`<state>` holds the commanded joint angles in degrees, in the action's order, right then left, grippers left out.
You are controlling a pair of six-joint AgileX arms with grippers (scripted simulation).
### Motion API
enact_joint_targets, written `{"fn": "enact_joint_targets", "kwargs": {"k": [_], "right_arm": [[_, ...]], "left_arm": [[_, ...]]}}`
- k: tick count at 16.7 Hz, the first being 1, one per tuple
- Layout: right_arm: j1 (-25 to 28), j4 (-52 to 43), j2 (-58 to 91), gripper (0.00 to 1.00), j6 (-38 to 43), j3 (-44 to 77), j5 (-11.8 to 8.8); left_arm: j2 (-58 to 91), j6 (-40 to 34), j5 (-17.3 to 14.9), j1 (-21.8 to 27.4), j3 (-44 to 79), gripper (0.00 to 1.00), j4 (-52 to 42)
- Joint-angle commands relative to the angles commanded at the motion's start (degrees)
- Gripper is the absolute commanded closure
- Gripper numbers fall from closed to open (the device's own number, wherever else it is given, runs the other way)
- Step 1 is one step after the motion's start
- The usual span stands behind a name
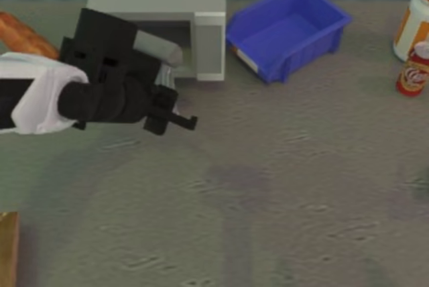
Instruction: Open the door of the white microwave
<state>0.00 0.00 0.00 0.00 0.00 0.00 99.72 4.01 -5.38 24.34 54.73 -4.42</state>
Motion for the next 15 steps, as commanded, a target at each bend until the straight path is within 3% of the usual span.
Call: {"fn": "enact_joint_targets", "kwargs": {"k": [8, 15], "right_arm": [[0.0, 0.0, 0.0, 0.00, 0.0, 0.0, 0.0], [0.0, 0.0, 0.0, 0.00, 0.0, 0.0, 0.0]], "left_arm": [[0.0, 0.0, 0.0, 0.0, 0.0, 1.00, 0.0], [-1.0, 2.6, -2.3, -1.2, -1.0, 1.00, -0.2]]}}
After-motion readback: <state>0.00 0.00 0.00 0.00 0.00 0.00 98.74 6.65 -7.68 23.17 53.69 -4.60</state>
